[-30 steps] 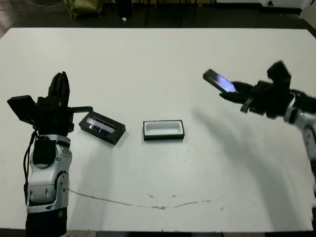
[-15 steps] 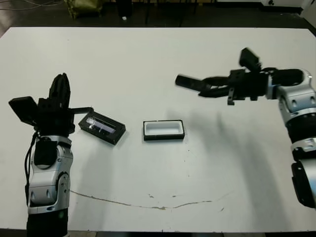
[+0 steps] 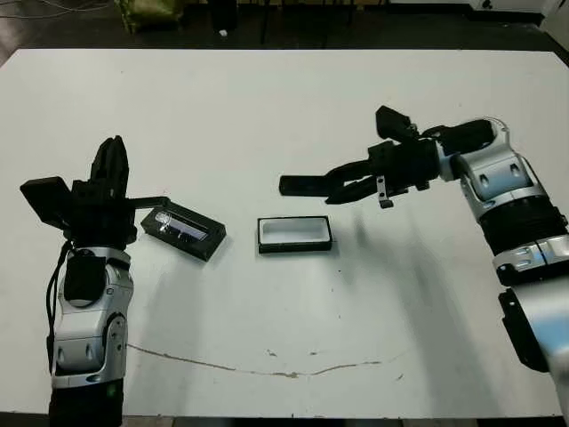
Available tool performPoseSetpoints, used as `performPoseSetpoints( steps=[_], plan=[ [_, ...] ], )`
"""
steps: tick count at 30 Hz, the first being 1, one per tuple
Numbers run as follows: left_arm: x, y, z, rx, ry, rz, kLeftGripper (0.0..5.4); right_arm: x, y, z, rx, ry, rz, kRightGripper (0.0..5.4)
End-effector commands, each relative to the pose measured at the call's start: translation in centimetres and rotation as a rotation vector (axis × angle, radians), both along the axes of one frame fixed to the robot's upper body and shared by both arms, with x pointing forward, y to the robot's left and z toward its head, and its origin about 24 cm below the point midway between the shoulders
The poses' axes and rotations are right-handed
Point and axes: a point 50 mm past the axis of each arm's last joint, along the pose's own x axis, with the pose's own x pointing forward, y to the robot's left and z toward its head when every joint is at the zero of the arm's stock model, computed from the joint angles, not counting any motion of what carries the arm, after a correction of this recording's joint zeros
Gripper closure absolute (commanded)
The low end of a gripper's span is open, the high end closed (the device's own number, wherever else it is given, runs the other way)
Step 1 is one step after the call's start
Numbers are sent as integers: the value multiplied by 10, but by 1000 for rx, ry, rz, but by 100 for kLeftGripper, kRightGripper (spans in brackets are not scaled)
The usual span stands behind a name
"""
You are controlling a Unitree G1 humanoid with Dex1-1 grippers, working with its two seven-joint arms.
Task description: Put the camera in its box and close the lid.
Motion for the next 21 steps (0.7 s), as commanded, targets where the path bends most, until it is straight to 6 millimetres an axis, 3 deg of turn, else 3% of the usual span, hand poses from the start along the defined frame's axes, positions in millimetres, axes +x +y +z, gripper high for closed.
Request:
performPoseSetpoints(
  steps=[1, 21],
  plan=[
    [-2, 2, -7, -5, 34, 10, 540, -4, 0, -2, -18, 33, 16, 520],
    [0, 0, -6, 20, 34, 9, 540, -9, 11, -14, -84, 102, 81, 520]
  ],
)
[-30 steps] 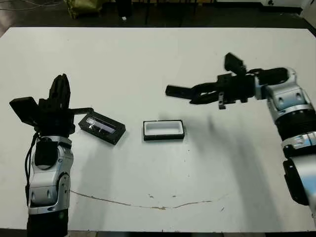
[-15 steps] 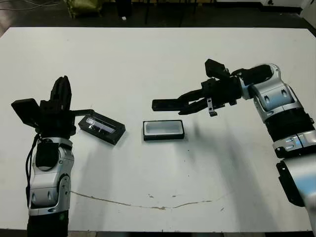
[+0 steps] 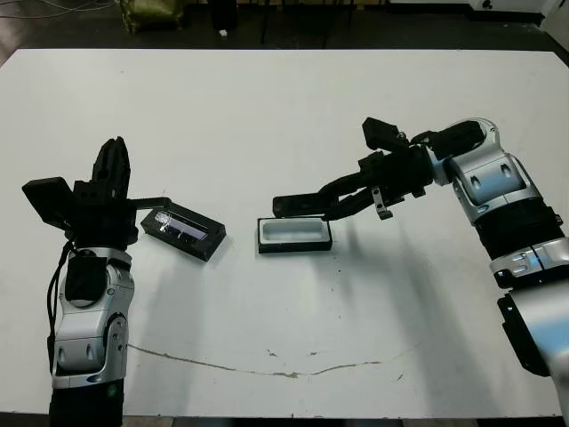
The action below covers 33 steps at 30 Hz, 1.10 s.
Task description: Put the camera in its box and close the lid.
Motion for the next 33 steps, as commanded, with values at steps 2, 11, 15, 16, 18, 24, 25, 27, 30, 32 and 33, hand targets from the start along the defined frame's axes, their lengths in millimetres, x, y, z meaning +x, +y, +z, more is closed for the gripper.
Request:
performPoseSetpoints(
  steps=[2, 11, 15, 16, 18, 24, 25, 27, 30, 32, 33],
  plan=[
    [-1, 1, -6, -4, 33, 12, 540, -2, 5, -6, -28, 16, 17, 520],
    [-1, 2, -6, -8, 25, 11, 540, -3, 11, -12, -80, 11, 39, 520],
    [-1, 1, -6, -17, 27, 10, 540, -4, 14, -12, -106, -7, 54, 520],
    [-1, 1, -6, -18, 28, 11, 540, -4, 14, -13, -108, -11, 61, 520],
    [-1, 1, -6, -19, 29, 12, 540, -5, 15, -14, -109, -2, 61, 520],
    [-1, 1, -6, -5, 28, 14, 540, -6, 17, -18, -117, -4, 76, 520],
    [-1, 1, -6, -7, 28, 14, 540, -6, 18, -19, -123, -5, 77, 520],
    [-2, 2, -6, -8, 27, 14, 540, -6, 19, -21, -130, -8, 82, 520],
    [-2, 2, -6, -16, 29, 12, 540, -7, 19, -23, -132, -3, 84, 520],
    [-2, 2, -6, -15, 29, 15, 540, -7, 19, -25, -130, 3, 80, 520],
    [-2, 2, -7, -16, 28, 15, 540, -7, 19, -25, -131, 3, 80, 520]
  ],
)
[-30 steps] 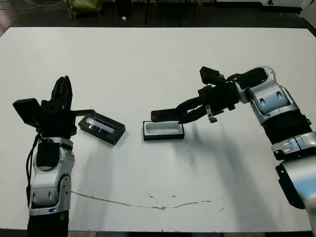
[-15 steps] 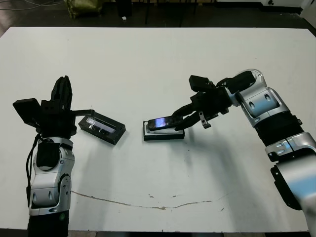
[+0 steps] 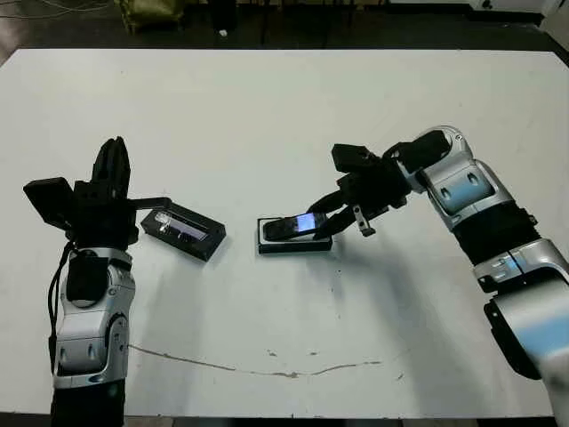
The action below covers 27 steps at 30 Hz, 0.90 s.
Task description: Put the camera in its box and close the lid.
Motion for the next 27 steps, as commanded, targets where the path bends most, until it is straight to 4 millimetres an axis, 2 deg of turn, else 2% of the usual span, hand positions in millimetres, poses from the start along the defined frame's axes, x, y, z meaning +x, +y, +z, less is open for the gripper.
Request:
performPoseSetpoints(
  steps=[1, 9, 27],
  plan=[
    [-2, 2, -6, -10, 27, 8, 540, -3, -1, -13, -11, 27, -2, 520],
    [-2, 2, -7, -5, 30, 7, 540, -4, 0, -20, -57, -37, 14, 520],
    [-1, 1, -7, -9, 37, 6, 540, -10, 12, -26, -20, 10, -17, 520]
  ],
)
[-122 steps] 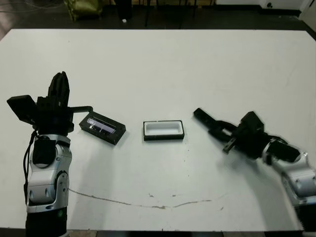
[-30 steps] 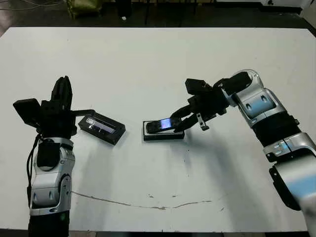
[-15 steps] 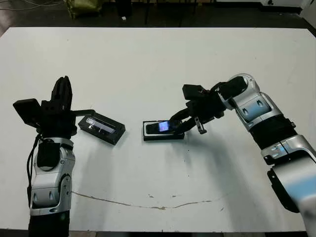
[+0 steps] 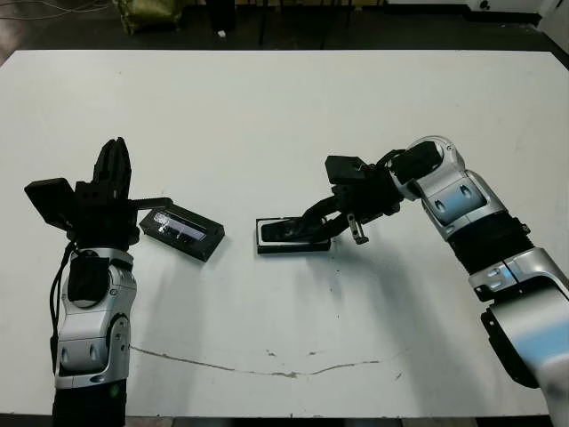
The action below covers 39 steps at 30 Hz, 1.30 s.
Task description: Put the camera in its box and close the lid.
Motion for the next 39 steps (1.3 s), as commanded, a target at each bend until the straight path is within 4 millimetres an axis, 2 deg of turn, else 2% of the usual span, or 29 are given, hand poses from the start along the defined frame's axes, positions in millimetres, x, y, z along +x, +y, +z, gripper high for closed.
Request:
performPoseSetpoints(
  steps=[1, 2, 5, 18, 25, 35, 39],
  plan=[
    [-1, 2, -7, -3, 35, 5, 540, -6, 6, -15, -11, 58, 15, 520],
    [-1, 2, -7, -4, 36, 3, 540, -6, 6, -14, -12, 56, 25, 520],
    [-2, 2, -7, -2, 37, 4, 540, -5, 6, -13, -5, 40, 51, 460],
    [-2, 2, -8, -8, 41, 4, 540, -1, 4, -2, 32, 30, 72, 167],
    [-2, 2, -8, -7, 45, 9, 540, 3, -1, 11, 80, 21, 35, 10],
    [-2, 2, -8, -14, 42, 4, 540, -2, -11, 35, 245, 7, -59, 1],
    [-3, 1, -9, -12, 44, 5, 540, -8, -21, 38, 379, -26, -181, 58]
  ],
)
